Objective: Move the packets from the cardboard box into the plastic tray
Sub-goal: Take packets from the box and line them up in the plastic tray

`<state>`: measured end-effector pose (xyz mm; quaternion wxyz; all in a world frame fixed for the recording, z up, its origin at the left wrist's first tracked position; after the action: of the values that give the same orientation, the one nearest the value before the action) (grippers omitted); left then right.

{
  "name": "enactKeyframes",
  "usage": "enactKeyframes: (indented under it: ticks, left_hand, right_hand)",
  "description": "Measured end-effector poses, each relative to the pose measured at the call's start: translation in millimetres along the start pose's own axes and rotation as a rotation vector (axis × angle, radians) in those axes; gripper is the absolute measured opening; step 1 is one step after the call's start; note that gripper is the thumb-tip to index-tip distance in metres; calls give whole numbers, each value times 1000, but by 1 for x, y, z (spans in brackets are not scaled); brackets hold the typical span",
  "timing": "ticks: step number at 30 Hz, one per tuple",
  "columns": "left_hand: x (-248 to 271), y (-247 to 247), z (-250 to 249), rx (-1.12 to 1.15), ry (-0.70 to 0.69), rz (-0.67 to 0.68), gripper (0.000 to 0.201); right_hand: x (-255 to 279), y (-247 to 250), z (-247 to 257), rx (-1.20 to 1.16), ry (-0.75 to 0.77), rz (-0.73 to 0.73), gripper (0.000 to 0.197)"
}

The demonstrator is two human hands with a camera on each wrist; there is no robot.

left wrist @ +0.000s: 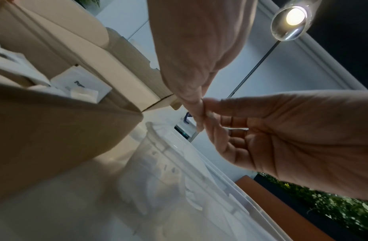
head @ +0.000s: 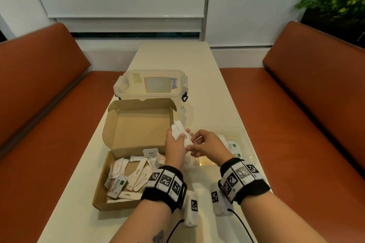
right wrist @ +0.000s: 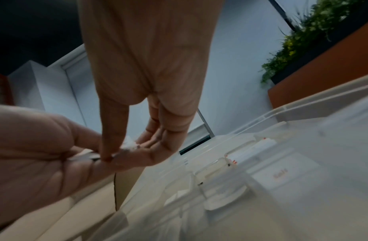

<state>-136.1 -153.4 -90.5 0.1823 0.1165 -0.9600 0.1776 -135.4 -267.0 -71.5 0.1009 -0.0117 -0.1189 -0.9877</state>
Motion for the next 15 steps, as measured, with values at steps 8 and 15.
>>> enactKeyframes:
  ticks: [8,15]
  left_hand:
    - [0,5,1,106,-5,-20,50]
    - [1,-3,-1,-223,-117,-49,48]
  right_hand:
    - [-4,41,15,52,192,-349,8]
    - [-8,53,36,50,334,-415,14]
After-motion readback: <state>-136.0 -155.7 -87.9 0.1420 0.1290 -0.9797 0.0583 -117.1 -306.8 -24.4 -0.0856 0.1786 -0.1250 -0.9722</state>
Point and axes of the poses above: each hand's wrist, its own x-axis away from the middle knuckle, its own y-axis out of the back of the hand, z = x × y, the point moved 4 cm from there along -x, towards the middle knuckle, and after that the axes turned 10 degrees about y, right-handed, at the moved point
